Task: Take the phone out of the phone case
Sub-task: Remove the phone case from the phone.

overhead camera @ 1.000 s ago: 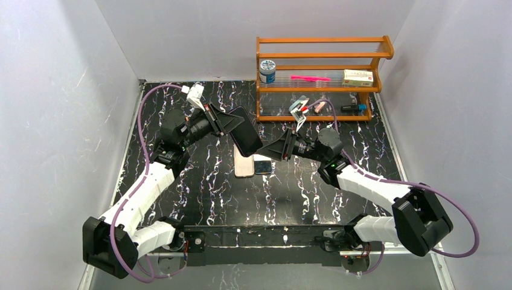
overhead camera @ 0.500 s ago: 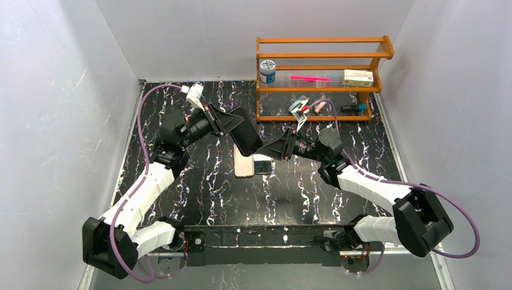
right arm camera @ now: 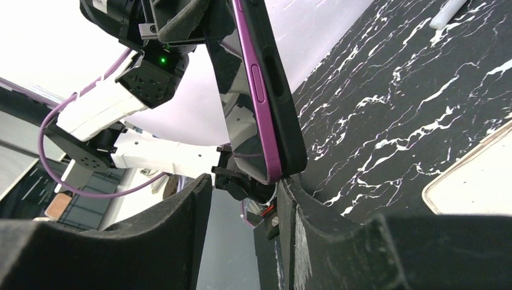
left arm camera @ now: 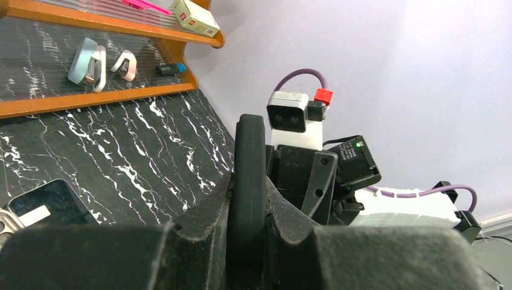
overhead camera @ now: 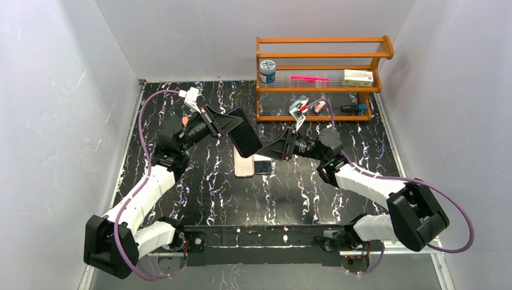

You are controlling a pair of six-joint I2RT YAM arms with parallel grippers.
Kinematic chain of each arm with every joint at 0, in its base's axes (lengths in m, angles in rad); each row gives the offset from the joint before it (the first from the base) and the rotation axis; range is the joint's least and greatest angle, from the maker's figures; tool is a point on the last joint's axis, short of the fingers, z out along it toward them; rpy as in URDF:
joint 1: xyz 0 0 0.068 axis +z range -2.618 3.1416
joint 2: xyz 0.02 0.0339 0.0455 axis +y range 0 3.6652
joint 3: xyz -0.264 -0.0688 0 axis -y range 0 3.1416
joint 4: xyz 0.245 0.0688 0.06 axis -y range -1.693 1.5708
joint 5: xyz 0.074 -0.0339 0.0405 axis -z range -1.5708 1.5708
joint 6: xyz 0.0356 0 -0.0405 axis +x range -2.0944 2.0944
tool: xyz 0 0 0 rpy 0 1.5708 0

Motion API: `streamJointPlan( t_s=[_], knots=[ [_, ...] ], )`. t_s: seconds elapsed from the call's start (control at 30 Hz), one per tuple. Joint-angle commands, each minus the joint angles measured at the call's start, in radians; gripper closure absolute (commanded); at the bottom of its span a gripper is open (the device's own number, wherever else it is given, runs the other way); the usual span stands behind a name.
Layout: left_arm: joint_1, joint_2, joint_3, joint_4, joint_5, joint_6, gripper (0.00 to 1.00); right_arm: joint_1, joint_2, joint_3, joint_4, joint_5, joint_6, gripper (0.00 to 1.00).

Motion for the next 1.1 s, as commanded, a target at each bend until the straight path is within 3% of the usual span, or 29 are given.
streamJointPlan(
  t_s=[0.0,0.9,1.0,1.07],
  knots=[
    [-0.040,0.015,-0.040,-0.003,0.202,-0.069,1.00,-0.001,0.023,0.082,0.294,0.019,0.042,0.50],
    [-0.160,0.122,0.024,0.049,0.196,-0.067,1.00,0.015,0.186,0.186,0.401,-0.069,0.149,0.61],
    [-0.163,0.120,0.024,0.054,0.191,-0.057,1.00,0.015,0.197,0.173,0.425,-0.056,0.164,0.65],
    [-0.163,0.110,0.023,0.052,0.194,-0.043,1.00,0.014,0.198,0.161,0.437,-0.044,0.173,0.74]
  ],
)
